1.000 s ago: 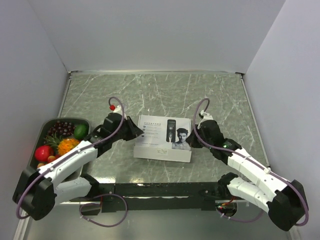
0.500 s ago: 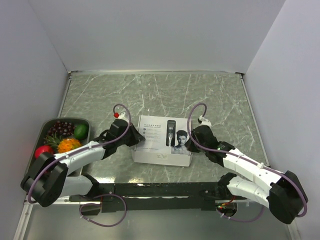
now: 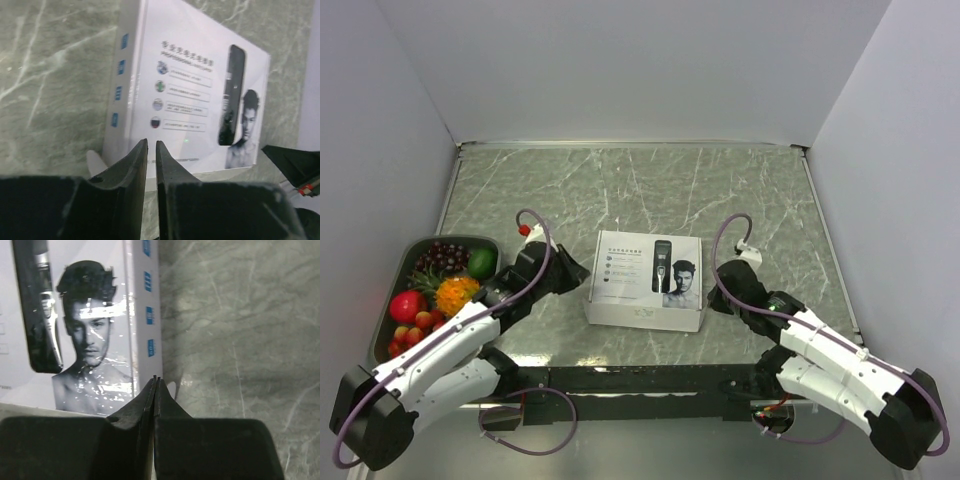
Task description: Sort the hair-cutting tools
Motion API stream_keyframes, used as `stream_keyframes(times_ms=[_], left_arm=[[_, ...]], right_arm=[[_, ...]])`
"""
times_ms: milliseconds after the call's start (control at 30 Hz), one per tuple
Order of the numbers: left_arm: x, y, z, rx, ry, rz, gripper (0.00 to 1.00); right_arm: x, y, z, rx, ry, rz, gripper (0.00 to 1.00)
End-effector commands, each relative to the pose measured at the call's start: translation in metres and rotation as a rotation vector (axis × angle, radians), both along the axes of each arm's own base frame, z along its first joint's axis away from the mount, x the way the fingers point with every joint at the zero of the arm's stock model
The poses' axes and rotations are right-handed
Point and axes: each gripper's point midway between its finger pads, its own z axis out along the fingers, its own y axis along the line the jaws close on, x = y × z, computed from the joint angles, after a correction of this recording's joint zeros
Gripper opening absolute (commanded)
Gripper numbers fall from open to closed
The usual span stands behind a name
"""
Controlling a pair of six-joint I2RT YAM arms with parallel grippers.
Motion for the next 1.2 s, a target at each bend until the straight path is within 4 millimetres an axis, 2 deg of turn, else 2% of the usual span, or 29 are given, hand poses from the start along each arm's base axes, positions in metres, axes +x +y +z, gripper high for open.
stream_keyframes(times_ms=[0, 133, 267, 467, 533, 567, 800, 1033, 1167], left_arm=[[-0.005, 0.015, -0.015, 0.081, 0.059, 0.049, 0.18], [-0.005, 0.017, -0.038, 0.107, 0.095, 0.058, 0.18], [0.004, 0.010, -0.058, 0.131, 0.126, 0.049, 0.17], [0.018, 0.002, -0.078, 0.163, 0.147, 0.047, 0.16], [0.026, -0.003, -0.077, 0.165, 0.134, 0.045, 0.16], [0.028, -0.003, -0.084, 0.181, 0.149, 0.047, 0.15], [0.048, -0.019, -0.077, 0.174, 0.134, 0.026, 0.14], [0.065, -0.023, -0.060, 0.179, 0.097, 0.047, 0.15], [0.074, -0.027, -0.053, 0.161, 0.080, 0.052, 0.15]], right_arm=[[-0.008, -0.016, -0.015, -0.039, 0.055, -0.100, 0.00], [-0.008, -0.018, -0.027, -0.060, 0.079, -0.117, 0.00], [0.001, -0.011, -0.027, -0.061, 0.073, -0.113, 0.00], [0.015, -0.001, -0.034, -0.092, 0.073, -0.082, 0.00], [0.018, 0.001, -0.038, -0.110, 0.080, -0.067, 0.00], [0.023, 0.003, -0.037, -0.109, 0.068, -0.065, 0.00], [0.043, 0.016, -0.032, -0.135, 0.054, -0.014, 0.00], [0.077, 0.043, 0.001, -0.103, -0.017, 0.072, 0.00], [0.091, 0.058, 0.009, -0.043, -0.039, 0.123, 0.00]])
